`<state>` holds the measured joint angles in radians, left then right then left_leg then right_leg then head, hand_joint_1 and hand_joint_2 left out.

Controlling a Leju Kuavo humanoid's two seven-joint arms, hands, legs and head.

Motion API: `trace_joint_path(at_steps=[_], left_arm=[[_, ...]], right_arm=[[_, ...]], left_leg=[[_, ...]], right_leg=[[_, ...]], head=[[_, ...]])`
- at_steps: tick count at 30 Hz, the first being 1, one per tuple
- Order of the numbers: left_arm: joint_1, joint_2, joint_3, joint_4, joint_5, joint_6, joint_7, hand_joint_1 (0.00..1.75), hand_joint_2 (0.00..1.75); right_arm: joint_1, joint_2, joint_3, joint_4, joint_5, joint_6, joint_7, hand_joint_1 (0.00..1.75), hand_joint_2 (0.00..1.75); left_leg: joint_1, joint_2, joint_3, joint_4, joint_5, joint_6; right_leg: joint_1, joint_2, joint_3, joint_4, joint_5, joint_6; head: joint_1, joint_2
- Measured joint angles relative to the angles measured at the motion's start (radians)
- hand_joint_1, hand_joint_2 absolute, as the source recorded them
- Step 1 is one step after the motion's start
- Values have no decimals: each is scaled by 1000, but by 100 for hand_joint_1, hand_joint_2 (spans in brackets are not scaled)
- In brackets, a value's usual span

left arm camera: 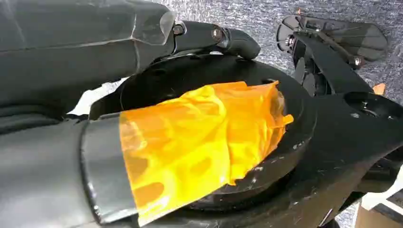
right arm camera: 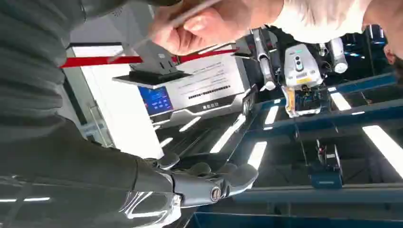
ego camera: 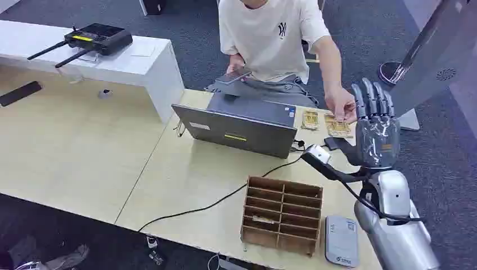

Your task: Pass the card to the sensor for recognition and then transmit it.

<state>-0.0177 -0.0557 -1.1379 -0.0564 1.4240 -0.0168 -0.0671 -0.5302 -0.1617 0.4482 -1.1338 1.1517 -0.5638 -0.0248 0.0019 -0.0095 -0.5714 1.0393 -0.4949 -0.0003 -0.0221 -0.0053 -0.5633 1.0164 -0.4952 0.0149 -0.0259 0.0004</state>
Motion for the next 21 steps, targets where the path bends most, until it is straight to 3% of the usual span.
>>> trace_joint_path(at_steps=[5,6,8,9,16,21], left_arm=[[4,8,0,-20,0,7,1,0,0],[4,9,0,-21,0,8,1,0,0],[6,13,0,-26,0,8,1,0,0],[7,14,0,-29,0,8,1,0,0],[11,22,0,-47,-3,15,1,0,0],[13,26,0,-60,-3,24,0,0,0]], right_arm=[[-22,0,5,42,0,-3,0,2,175],[-24,0,6,48,0,-3,0,21,175],[-26,0,7,57,0,-4,0,131,175],[-26,0,7,61,-1,-5,0,140,175],[-27,0,10,81,-8,-5,0,150,175],[-27,0,15,87,-11,-5,0,175,175]], left_leg=[[0,0,0,0,0,0],[0,0,0,0,0,0],[0,0,0,0,0,0],[0,0,0,0,0,0],[0,0,0,0,0,0],[0,0,0,0,0,0]], right_leg=[[0,0,0,0,0,0],[0,0,0,0,0,0],[0,0,0,0,0,0],[0,0,0,0,0,0],[0,0,0,0,0,0],[0,0,0,0,0,0]], head=[[0,0],[0,0],[0,0],[0,0],[0,0],[0,0]])
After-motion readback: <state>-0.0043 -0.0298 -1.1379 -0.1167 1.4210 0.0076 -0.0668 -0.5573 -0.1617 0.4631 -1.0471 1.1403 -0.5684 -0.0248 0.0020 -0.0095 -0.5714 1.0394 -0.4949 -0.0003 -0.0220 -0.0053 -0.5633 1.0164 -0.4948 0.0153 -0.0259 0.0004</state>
